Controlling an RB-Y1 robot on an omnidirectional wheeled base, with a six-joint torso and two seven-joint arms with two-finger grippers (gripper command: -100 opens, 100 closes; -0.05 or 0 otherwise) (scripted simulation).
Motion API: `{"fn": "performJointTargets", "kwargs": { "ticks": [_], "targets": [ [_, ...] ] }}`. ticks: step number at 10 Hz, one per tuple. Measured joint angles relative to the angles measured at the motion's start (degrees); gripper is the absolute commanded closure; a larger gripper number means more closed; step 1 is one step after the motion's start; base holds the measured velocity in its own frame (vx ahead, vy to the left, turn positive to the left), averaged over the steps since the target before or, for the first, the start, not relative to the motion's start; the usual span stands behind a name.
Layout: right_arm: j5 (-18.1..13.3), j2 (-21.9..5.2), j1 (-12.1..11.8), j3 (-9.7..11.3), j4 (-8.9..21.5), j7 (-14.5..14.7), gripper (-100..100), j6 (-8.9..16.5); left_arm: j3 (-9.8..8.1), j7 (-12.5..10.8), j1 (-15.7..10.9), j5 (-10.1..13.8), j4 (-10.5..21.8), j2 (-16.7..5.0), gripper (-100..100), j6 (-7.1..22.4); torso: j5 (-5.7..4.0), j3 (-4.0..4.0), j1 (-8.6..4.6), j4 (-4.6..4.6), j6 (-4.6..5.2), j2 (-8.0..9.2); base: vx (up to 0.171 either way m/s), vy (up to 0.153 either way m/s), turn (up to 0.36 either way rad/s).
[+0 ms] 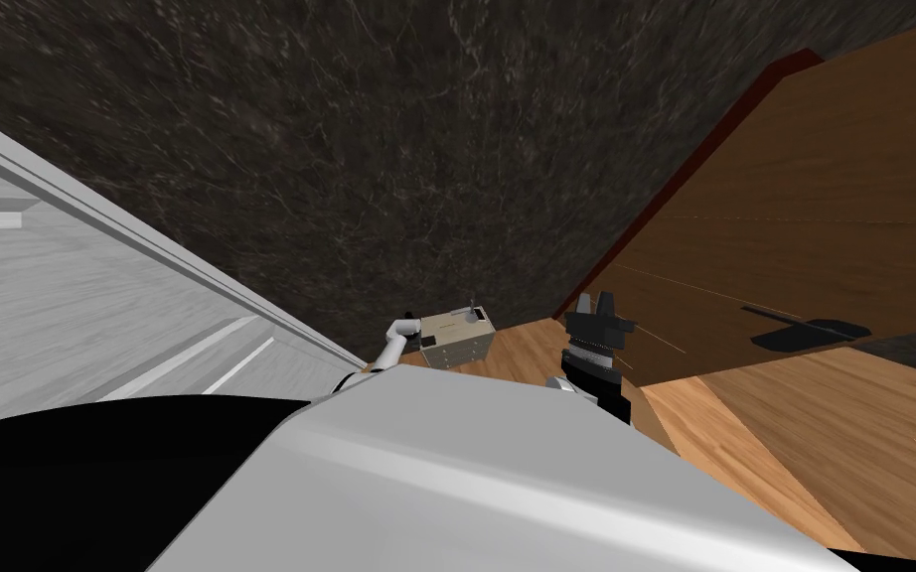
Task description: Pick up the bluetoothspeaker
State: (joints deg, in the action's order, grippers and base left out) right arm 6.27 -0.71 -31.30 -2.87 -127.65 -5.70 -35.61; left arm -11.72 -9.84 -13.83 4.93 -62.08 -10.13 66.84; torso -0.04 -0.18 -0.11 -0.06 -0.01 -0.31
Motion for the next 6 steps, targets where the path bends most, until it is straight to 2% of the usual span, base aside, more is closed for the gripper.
{"fn": "performJointTargets", "kwargs": {
  "ticks": [2, 4, 5, 6],
  "targets": [
    [0.00, 0.00, 0.00, 0.00, 0.00, 0.00, 0, 0.00, -0.01, -0.95, -1.45, 0.64, 2.13, -0.10, -100, 2.13, -0.02, -0.02, -0.10, -0.01, -0.01, -0.04, 0.082, -0.073, 0.076],
    [0.00, 0.00, 0.00, 0.00, 0.00, 0.00, 0, 0.00, 0.02, -1.91, -2.50, 1.25, 3.26, -0.26, -100, 4.58, -0.03, 0.04, -0.10, 0.01, -0.01, 0.09, 0.021, -0.047, 0.052],
    [0.00, 0.00, 0.01, 0.00, 0.00, 0.00, 0, 0.00, 0.02, -2.00, -2.55, 1.30, 3.31, -0.28, 0, 4.90, 0.00, 0.13, 0.03, 0.04, 0.00, 0.24, -0.005, -0.010, -0.011],
    [0.00, 0.00, 0.01, 0.00, 0.00, 0.00, 0, 0.00, 0.02, -1.99, -2.55, 1.30, 3.31, -0.27, -100, 4.87, 0.02, 0.16, 0.10, 0.06, 0.00, 0.29, -0.014, -0.016, -0.013]
  ]
}}
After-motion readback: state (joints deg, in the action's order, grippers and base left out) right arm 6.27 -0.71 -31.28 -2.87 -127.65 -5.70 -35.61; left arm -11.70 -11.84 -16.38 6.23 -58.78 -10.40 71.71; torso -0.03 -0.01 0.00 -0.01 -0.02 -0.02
